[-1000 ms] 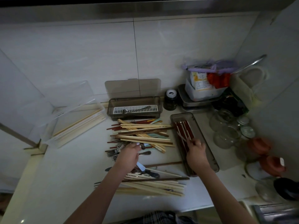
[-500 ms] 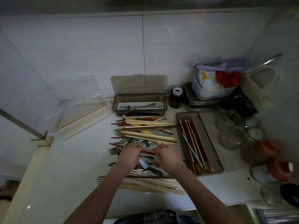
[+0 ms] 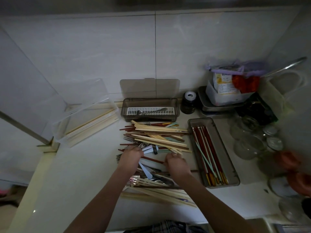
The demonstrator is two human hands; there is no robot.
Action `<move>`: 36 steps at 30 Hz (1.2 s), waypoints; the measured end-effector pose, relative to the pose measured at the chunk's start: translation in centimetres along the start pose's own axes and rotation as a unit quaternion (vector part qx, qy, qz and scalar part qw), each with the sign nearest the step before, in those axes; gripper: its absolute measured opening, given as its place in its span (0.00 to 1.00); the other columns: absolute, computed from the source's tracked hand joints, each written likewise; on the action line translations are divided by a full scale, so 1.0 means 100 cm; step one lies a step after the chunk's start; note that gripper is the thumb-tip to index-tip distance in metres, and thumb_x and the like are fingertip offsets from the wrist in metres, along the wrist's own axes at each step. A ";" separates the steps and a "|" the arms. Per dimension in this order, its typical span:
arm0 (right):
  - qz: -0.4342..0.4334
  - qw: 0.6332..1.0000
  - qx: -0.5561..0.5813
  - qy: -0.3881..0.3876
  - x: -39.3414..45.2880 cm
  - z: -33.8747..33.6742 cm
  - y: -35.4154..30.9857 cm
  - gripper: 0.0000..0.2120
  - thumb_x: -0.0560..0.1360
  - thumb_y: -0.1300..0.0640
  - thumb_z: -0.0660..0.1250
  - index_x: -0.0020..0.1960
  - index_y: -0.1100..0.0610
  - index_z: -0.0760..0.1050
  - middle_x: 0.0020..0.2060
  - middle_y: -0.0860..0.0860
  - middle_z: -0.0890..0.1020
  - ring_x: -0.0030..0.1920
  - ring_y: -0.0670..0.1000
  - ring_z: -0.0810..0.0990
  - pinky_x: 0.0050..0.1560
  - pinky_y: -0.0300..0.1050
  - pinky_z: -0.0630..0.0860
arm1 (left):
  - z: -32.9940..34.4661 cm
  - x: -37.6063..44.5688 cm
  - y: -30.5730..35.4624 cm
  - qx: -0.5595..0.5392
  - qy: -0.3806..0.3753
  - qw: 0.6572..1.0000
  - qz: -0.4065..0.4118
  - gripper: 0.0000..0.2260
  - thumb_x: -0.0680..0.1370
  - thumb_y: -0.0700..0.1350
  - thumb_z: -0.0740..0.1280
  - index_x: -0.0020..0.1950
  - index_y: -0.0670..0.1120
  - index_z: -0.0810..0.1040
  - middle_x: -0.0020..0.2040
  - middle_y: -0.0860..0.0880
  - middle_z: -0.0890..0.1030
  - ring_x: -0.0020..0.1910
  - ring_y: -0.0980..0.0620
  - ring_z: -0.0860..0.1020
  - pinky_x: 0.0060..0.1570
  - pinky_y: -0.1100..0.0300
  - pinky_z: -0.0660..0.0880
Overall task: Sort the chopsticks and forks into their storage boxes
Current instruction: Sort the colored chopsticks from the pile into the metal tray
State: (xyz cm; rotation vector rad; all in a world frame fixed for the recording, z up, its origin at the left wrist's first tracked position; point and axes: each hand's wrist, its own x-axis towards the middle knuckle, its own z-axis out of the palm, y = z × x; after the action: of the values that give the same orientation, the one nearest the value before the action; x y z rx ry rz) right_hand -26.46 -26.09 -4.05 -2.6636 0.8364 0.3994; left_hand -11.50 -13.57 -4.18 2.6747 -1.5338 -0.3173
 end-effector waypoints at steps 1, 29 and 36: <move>0.008 1.000 -0.005 -0.012 0.002 0.002 -0.001 0.14 0.81 0.56 0.55 0.64 0.59 0.66 0.63 0.58 0.72 0.65 0.58 0.68 0.59 0.50 0.68 | 0.000 -0.001 -0.001 -0.003 0.002 1.000 -0.001 0.15 0.73 0.35 0.64 0.57 0.46 0.79 0.56 0.47 0.77 0.58 0.47 0.71 0.57 0.57 0.71; -0.033 0.956 0.188 0.224 -0.047 -0.054 0.072 0.06 0.78 0.57 0.61 0.50 0.51 0.76 0.46 0.49 0.79 0.46 0.50 0.76 0.42 0.48 0.75 | 0.011 -0.015 0.037 -0.040 0.053 0.998 0.022 0.14 0.78 0.45 0.63 0.63 0.47 0.69 0.62 0.48 0.71 0.62 0.49 0.70 0.59 0.57 0.68; 0.117 0.882 0.278 0.363 -0.084 -0.035 0.122 0.12 0.78 0.63 0.61 0.53 0.50 0.79 0.45 0.47 0.80 0.44 0.48 0.79 0.42 0.39 0.73 | 0.008 0.000 0.045 -0.051 -0.016 0.998 0.044 0.06 0.78 0.41 0.59 0.52 0.45 0.73 0.51 0.48 0.74 0.50 0.49 0.74 0.40 0.59 0.64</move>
State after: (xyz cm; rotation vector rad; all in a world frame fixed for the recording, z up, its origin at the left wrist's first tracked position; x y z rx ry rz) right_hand -39.69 -32.72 -0.55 -2.1321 1.2470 -0.7449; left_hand -15.50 -15.84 -4.35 2.5284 -1.5912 -0.4233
